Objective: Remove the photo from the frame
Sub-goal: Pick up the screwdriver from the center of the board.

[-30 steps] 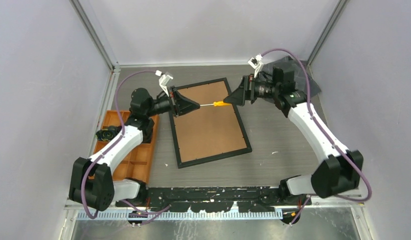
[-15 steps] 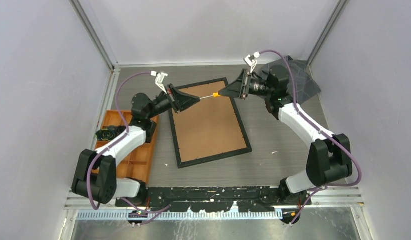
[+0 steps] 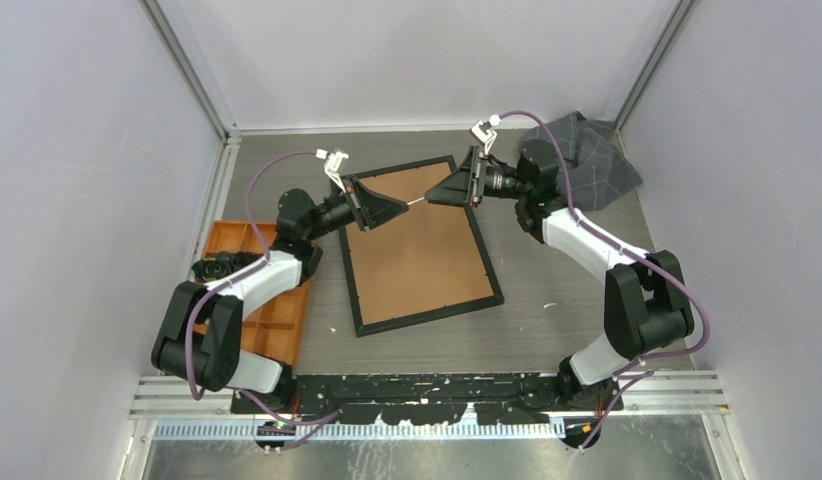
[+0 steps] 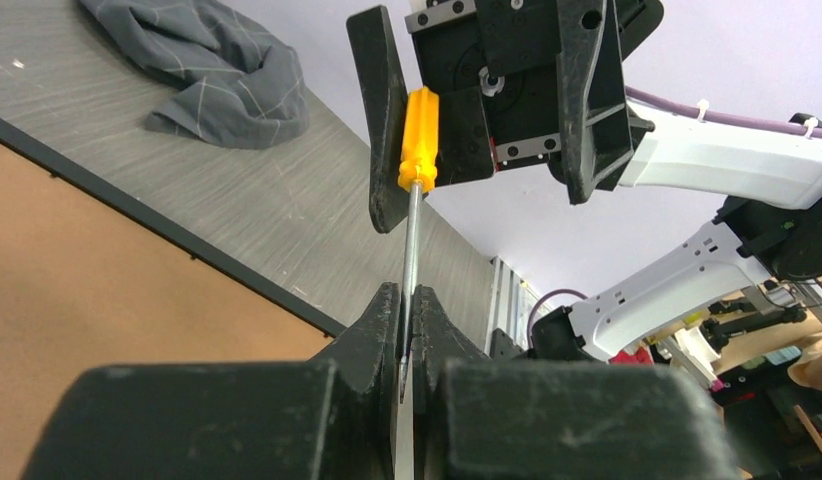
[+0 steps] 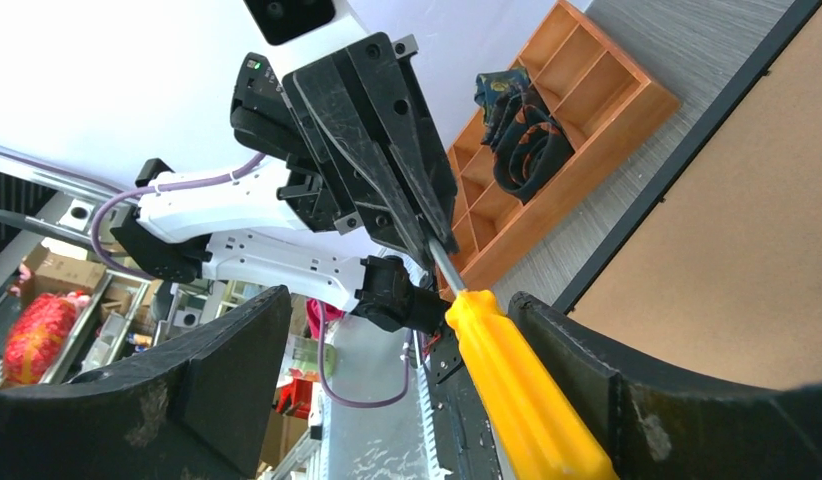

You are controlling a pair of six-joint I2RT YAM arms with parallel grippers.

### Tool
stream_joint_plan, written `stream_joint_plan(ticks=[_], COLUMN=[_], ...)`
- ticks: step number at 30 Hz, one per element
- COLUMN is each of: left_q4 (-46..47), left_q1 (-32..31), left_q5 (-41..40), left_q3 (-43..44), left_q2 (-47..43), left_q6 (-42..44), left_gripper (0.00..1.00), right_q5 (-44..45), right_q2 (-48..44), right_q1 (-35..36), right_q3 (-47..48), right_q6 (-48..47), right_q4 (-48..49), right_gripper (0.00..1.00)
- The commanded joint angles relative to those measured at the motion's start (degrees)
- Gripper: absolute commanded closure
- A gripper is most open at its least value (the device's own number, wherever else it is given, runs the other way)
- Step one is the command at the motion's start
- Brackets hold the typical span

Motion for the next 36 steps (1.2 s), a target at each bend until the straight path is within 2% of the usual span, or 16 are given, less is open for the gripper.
stream_joint_plan(ticks=[1,8,26,36], left_q4=[-0.3,-9.7,-5.5,-5.5], left_q1=[-0.9,-0.9,-0.7,-0.9], left_q5=[1.9,3.1,6.3,4.3], left_q3=[2.0,3.5,2.1,2.4], left_q2=[1.4,-1.1,-2.8,-0.4], left_q6=[1.7,6.9,4.2,4.2], left_gripper=[0.99,1.00,1.00,1.00], right_q5=[-2.7,-4.5,-5.9,-5.7], right_q2=[-0.7,-0.9,0.7,0.4], right_q1=[0.7,-0.3,-3.4,-2.1], right_q3=[0.7,0.7,0.9,0.4], right_q6=[0.4,-2.1,-1.4,1.4], right_q4=[4.5,2.7,2.5,5.2], right_gripper=[0.18,0.18,0.07,0.11])
